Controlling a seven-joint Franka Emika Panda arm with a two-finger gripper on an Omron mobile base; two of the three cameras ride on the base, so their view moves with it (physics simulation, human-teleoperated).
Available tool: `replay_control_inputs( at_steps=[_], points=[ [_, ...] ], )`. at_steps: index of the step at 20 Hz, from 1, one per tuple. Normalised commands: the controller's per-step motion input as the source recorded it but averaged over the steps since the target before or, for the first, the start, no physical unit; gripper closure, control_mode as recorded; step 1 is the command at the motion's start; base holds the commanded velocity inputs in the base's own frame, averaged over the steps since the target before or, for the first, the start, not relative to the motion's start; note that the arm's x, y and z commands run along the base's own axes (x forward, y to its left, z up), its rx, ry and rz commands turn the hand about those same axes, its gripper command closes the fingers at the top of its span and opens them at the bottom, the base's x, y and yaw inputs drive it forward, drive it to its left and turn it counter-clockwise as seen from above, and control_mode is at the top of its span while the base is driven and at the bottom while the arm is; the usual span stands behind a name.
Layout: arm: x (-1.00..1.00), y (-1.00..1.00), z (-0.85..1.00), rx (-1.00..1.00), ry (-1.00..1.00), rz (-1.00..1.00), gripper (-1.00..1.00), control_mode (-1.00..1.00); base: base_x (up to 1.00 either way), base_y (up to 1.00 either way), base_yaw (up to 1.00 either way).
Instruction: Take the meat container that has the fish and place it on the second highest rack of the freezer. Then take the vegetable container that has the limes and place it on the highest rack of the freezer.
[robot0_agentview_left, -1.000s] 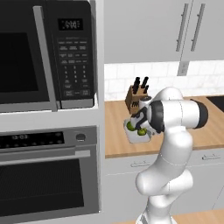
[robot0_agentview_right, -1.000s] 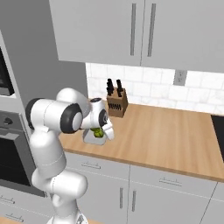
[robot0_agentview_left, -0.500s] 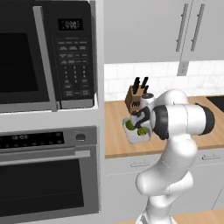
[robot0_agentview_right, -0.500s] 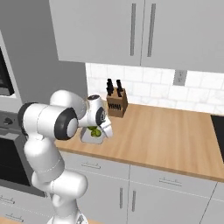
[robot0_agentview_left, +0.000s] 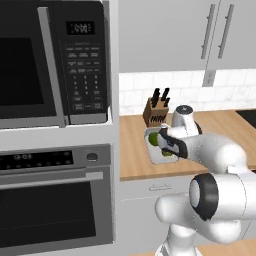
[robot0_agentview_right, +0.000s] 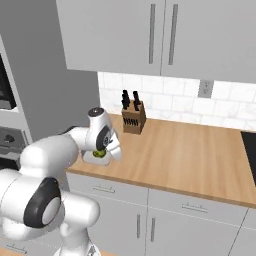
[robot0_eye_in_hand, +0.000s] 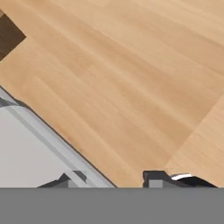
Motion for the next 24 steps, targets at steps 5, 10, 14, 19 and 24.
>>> replay_control_inputs(
  at_steps=[5,10,14,19,24],
  points=[
    [-0.83,0.0,1.0,0.1,-0.02,-0.03,1.0,-1.0,0.0,0.0,0.0],
    [0.05,0.0,0.67,0.18,0.33,0.0,1.0,-1.0,0.0,0.0,0.0],
    [-0.14,0.0,0.03,0.01,0.02,0.0,1.0,-1.0,0.0,0.0,0.0],
    [-0.2,0.0,-0.02,0.0,0.0,-0.01,1.0,1.0,-0.8,0.02,-0.05],
    [0.0,0.0,0.0,0.0,0.0,0.0,1.0,1.0,-1.0,0.52,0.07]
  ],
)
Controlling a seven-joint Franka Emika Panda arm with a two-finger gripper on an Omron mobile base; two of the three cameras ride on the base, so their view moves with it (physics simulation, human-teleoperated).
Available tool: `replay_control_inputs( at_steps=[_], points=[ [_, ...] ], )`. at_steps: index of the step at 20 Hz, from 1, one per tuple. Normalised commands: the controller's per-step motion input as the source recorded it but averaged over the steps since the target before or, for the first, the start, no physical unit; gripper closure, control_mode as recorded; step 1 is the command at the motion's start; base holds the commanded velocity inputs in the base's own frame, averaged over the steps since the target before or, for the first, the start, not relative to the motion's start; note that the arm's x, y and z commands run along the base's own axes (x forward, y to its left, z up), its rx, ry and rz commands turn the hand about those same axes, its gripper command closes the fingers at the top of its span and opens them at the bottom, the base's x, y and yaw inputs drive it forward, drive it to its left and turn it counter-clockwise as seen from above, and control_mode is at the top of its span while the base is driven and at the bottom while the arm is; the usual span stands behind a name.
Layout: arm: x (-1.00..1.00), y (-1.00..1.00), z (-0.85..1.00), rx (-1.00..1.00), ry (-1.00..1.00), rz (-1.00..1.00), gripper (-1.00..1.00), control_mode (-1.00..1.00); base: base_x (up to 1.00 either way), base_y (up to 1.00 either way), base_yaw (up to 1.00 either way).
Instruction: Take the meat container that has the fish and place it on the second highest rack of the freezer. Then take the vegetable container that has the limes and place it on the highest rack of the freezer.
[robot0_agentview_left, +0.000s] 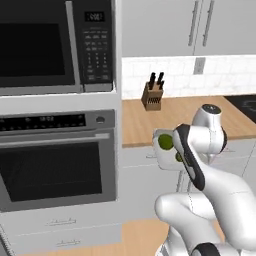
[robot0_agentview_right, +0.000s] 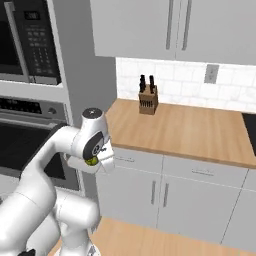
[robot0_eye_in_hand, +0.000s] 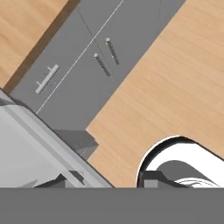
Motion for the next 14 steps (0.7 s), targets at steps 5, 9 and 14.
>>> replay_control_inputs(
  at_steps=[5,9,14],
  points=[
    [0.0,0.0,0.0,0.0,0.0,0.0,1.0,1.0,-0.22,1.0,0.41],
    [0.0,0.0,0.0,0.0,0.0,0.0,1.0,1.0,0.0,1.0,0.36],
    [0.0,0.0,0.0,0.0,0.0,0.0,1.0,1.0,0.09,1.0,0.31]
  ],
)
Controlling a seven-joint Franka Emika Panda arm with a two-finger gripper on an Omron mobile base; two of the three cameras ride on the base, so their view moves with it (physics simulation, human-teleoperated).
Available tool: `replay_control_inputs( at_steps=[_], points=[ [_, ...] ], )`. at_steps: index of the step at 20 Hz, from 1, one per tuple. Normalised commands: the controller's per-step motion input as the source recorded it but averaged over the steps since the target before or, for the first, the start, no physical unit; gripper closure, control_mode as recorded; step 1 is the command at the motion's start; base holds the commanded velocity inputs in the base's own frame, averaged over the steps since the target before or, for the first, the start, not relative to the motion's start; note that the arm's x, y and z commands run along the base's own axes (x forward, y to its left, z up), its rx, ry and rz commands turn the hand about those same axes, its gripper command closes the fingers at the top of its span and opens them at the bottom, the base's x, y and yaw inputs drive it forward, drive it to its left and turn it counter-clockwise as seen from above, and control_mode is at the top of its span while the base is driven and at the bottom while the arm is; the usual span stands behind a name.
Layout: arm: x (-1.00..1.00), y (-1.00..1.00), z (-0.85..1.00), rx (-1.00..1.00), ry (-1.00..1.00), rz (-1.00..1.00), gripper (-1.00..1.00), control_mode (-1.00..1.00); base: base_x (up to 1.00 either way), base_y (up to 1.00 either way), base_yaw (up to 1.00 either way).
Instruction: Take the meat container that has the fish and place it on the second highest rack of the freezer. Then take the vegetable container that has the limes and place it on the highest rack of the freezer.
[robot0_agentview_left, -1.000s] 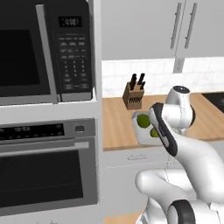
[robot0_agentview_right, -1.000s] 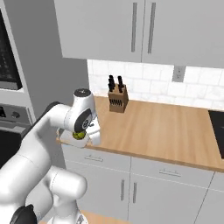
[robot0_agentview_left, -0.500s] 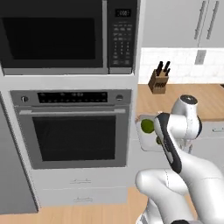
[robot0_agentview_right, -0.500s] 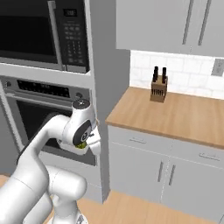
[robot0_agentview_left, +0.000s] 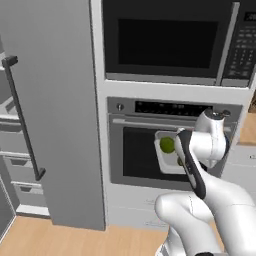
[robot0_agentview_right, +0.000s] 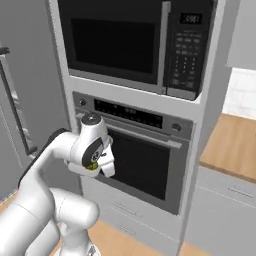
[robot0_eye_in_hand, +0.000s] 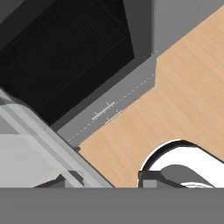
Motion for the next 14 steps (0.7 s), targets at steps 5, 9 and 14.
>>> replay_control_inputs(
  at_steps=[5,9,14],
  points=[
    [0.0,0.0,0.0,0.0,0.0,0.0,1.0,1.0,0.41,1.0,0.22],
    [0.0,0.0,0.0,0.0,0.0,0.0,1.0,1.0,0.5,1.0,0.17],
    [0.0,0.0,0.0,0.0,0.0,0.0,1.0,1.0,0.49,1.0,-0.04]
  ],
)
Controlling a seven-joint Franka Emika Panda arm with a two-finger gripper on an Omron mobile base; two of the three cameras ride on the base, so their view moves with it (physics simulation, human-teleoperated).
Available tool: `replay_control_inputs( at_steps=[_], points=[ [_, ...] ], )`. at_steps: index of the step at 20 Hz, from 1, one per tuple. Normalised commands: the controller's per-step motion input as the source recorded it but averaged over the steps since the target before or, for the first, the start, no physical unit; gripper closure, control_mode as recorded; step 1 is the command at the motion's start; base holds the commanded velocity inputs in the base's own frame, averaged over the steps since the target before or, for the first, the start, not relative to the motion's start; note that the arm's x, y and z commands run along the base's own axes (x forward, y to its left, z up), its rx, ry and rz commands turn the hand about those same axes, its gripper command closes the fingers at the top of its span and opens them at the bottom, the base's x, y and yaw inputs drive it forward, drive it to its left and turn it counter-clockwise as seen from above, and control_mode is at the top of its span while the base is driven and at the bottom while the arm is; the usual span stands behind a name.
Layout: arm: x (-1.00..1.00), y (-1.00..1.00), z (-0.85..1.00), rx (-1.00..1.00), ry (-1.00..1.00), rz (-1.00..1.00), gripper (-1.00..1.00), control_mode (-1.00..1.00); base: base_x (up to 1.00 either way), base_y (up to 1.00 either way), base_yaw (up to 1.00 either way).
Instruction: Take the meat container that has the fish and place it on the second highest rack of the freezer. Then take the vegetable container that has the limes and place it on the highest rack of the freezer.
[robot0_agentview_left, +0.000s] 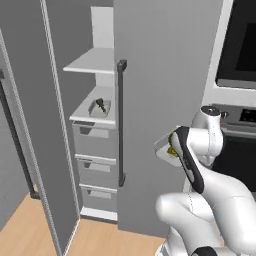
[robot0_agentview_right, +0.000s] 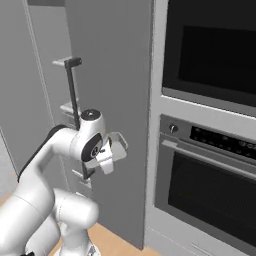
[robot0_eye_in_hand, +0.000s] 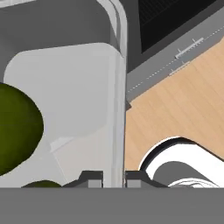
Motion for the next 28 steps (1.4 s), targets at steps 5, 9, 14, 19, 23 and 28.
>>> replay_control_inputs(
  at_steps=[5,9,14,19,23,28],
  points=[
    [0.0,0.0,0.0,0.0,0.0,0.0,1.0,1.0,0.08,1.0,-0.14],
    [0.0,0.0,0.0,0.0,0.0,0.0,1.0,1.0,-0.63,0.99,0.01],
    [0.0,0.0,0.0,0.0,0.0,0.0,1.0,1.0,-0.31,0.81,0.16],
    [0.0,0.0,0.0,0.0,0.0,0.0,1.0,1.0,0.44,0.08,-0.05],
    [0.0,0.0,0.0,0.0,0.0,0.0,1.0,1.0,0.43,0.11,-0.31],
    [0.0,0.0,0.0,0.0,0.0,0.0,1.0,1.0,0.67,0.34,-0.11]
  ],
)
